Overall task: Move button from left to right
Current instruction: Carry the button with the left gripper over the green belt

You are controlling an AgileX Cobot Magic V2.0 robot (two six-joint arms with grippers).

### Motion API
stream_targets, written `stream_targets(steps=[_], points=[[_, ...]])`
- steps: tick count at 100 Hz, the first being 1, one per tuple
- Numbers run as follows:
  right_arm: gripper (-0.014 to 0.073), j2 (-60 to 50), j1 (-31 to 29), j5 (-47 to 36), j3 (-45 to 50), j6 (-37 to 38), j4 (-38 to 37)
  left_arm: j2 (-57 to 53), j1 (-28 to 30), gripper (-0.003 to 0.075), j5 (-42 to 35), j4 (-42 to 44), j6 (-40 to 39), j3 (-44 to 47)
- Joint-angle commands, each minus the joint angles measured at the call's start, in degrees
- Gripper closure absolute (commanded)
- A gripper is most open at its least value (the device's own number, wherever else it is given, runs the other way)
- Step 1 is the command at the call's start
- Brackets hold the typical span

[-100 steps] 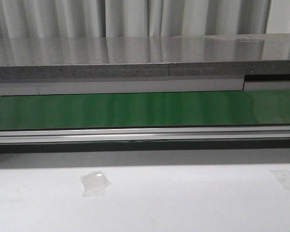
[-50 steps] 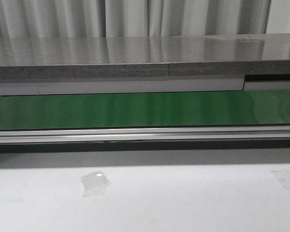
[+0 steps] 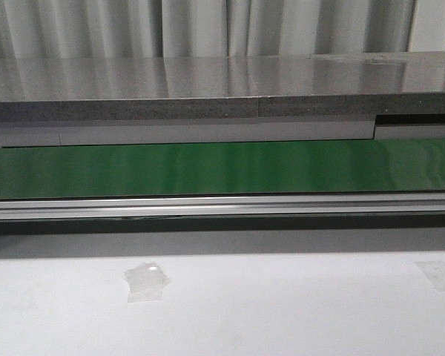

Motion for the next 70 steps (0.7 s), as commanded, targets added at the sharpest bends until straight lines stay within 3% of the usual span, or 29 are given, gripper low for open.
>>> stream_targets(steps=[1, 70], points=[[0.0662, -1.0, 0.0, -4.8, -0.8, -0.2, -0.3, -3.3, -1.6, 0.0606, 0.7, -1.3, 2.0, -2.1], [0.0662, -1.0, 0.0, -4.8, -0.8, -0.2, -0.3, -2.1, -7.8, 0.0606, 7.5, -1.4, 8.1, -2.1]])
